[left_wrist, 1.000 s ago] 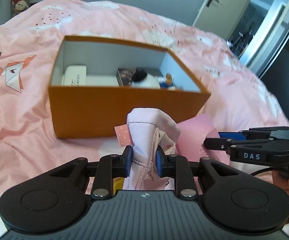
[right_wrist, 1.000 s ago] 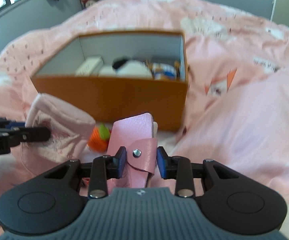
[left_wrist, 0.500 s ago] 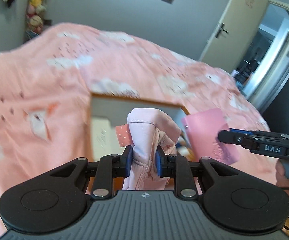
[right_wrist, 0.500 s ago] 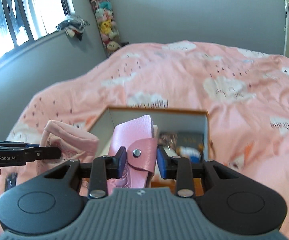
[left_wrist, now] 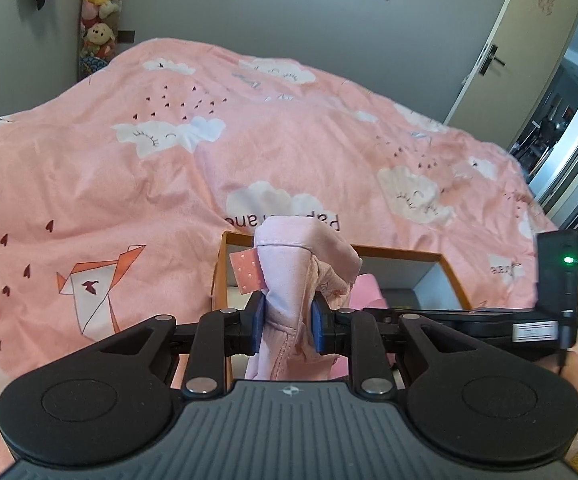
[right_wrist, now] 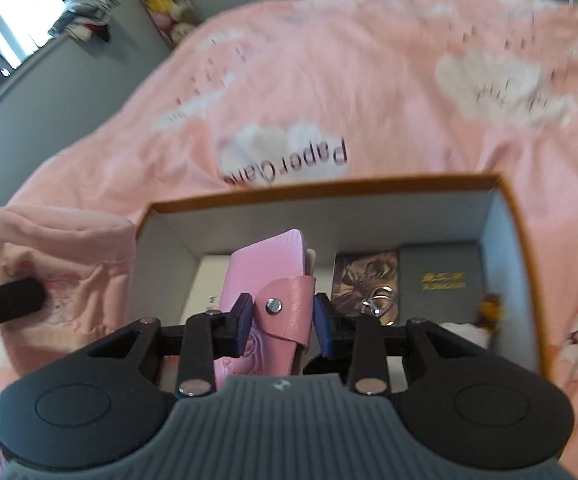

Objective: Organize objects
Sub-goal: 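Carry the pouch and wallet over the orange box with both grippers, then lower the wallet and pouch into the box and open both grippers, then withdraw both grippers from the box toward the tape measure and crocheted fruit, then grasp the yellow tape measure with the left gripper while the right grasps the crocheted fruit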

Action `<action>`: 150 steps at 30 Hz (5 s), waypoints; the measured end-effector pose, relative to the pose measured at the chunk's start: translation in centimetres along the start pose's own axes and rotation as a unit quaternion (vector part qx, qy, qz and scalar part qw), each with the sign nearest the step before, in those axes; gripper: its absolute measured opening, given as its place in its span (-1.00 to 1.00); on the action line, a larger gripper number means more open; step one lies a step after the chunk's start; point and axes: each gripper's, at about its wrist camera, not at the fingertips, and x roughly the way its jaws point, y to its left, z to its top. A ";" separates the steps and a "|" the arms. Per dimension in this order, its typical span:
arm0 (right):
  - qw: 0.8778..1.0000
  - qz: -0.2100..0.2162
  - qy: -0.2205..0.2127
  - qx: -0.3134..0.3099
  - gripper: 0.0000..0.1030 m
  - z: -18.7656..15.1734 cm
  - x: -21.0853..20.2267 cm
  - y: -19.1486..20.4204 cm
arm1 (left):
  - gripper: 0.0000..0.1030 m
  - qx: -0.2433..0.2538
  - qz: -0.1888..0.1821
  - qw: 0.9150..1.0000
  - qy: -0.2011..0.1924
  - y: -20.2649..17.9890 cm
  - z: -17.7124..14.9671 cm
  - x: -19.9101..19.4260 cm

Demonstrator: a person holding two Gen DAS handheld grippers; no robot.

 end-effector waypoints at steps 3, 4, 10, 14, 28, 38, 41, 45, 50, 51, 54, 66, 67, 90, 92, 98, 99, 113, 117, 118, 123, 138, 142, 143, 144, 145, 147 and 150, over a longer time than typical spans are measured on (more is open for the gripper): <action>1.000 -0.005 0.017 -0.005 -0.32 0.5 2.7 0.3 | -0.49 0.003 0.002 1.000 0.007 0.4 0.0 1.1; 1.000 -0.006 0.023 -0.006 -0.32 0.7 3.5 0.3 | -0.49 0.004 0.002 1.000 0.009 0.5 0.1 1.5; 0.998 -0.023 0.060 0.003 -0.32 1.3 7.1 0.1 | -0.49 0.009 0.000 1.000 0.011 1.0 0.4 2.7; 0.997 -0.027 0.075 0.010 -0.32 1.6 8.5 0.3 | -0.49 0.014 -0.006 1.000 0.018 1.2 0.3 3.2; 0.994 -0.059 0.042 -0.083 -0.28 1.5 6.5 1.4 | -0.49 -0.001 -0.024 0.999 0.034 0.8 0.9 4.2; 0.988 -0.101 -0.044 -0.111 -0.30 1.1 0.6 -0.7 | -0.49 -0.118 -0.087 0.985 0.089 0.4 0.6 9.0; 0.986 -0.108 -0.047 -0.115 -0.30 1.0 0.1 -1.4 | -0.49 -0.134 -0.090 0.981 0.107 0.4 0.0 11.3; 0.987 -0.106 -0.042 -0.116 -0.30 0.6 0.3 -2.1 | -0.49 -0.173 -0.086 0.973 0.130 1.3 -0.6 13.9; 0.988 -0.092 -0.028 -0.118 -0.30 -0.1 1.0 -2.3 | -0.44 -0.171 -0.059 0.975 0.128 1.3 -0.6 15.0; 0.988 -0.091 -0.026 -0.118 -0.30 -0.1 1.3 -2.3 | -0.38 -0.169 -0.058 0.976 0.129 1.2 -0.6 15.1; 0.989 -0.084 -0.020 -0.119 -0.30 -0.3 1.7 -2.1 | -0.30 -0.145 -0.026 0.980 0.130 0.6 -0.5 15.4; 0.989 -0.062 -0.031 -0.130 -0.30 -0.8 1.2 -1.3 | -0.24 -0.004 0.064 0.995 0.071 -2.3 -0.5 13.0; 0.989 -0.060 -0.033 -0.132 -0.29 -0.9 1.0 -1.2 | -0.24 0.006 0.065 0.996 0.060 -2.6 -0.5 12.4; 0.973 0.001 -0.169 -0.155 0.14 -13.9 -14.0 2.1 | -0.24 0.059 0.042 0.993 -0.095 -7.0 -12.3 -7.2; 0.976 0.014 -0.171 -0.137 0.21 -15.6 -14.5 1.4 | -0.24 0.080 0.052 0.991 -0.095 -6.7 -14.1 -7.6; 0.979 -0.011 -0.167 -0.118 0.21 -19.6 -14.2 0.0 | -0.22 0.165 0.081 0.974 -0.135 -4.2 -18.5 -10.0; 0.979 -0.010 -0.167 -0.114 0.21 -19.9 -14.2 -0.1 | -0.20 0.178 0.085 0.969 -0.149 -3.5 -19.0 -10.6; 0.983 -0.025 -0.153 -0.096 0.27 -21.4 -13.2 -0.4 | -0.05 0.203 0.079 0.968 -0.126 6.3 -20.6 -10.5; 0.984 -0.030 -0.143 -0.099 0.27 -21.5 -12.5 -0.3 | -0.05 0.220 0.083 0.961 -0.147 5.9 -19.7 -10.9; 0.985 -0.032 -0.140 -0.099 0.27 -21.5 -12.2 -0.2 | -0.05 0.225 0.083 0.958 -0.157 5.7 -19.5 -11.2; 0.987 -0.045 -0.114 -0.107 0.26 -21.4 -10.3 0.0 | -0.05 0.225 0.030 0.958 -0.178 3.8 -18.1 -12.1; 0.988 -0.031 -0.042 -0.145 -0.01 -20.9 -4.2 0.6 | -0.03 0.277 -0.037 0.955 -0.102 -1.9 -19.5 -8.4; 0.987 -0.038 -0.038 -0.149 0.01 -20.8 -3.1 0.5 | -0.03 0.275 -0.042 0.957 -0.085 -2.3 -19.7 -7.8; 0.987 -0.040 -0.037 -0.150 0.01 -20.7 -2.9 0.5 | -0.03 0.276 -0.043 0.957 -0.082 -2.5 -19.7 -7.7; 0.987 -0.042 -0.034 -0.150 0.00 -20.7 -2.6 0.4 | -0.03 0.279 -0.044 0.956 -0.077 -2.7 -19.7 -7.6; 0.988 -0.041 -0.030 -0.149 0.01 -20.7 -2.3 0.3 | -0.03 0.283 -0.043 0.955 -0.072 -3.0 -19.8 -7.4; 0.988 -0.037 -0.027 -0.144 -0.01 -20.7 -2.1 0.0 | -0.03 0.298 -0.044 0.952 -0.059 -3.8 -20.0 -7.0; 0.988 -0.033 -0.037 -0.143 -0.19 -20.6 -3.4 -0.2 | -0.03 0.327 -0.057 0.943 -0.030 -5.1 -20.4 -6.0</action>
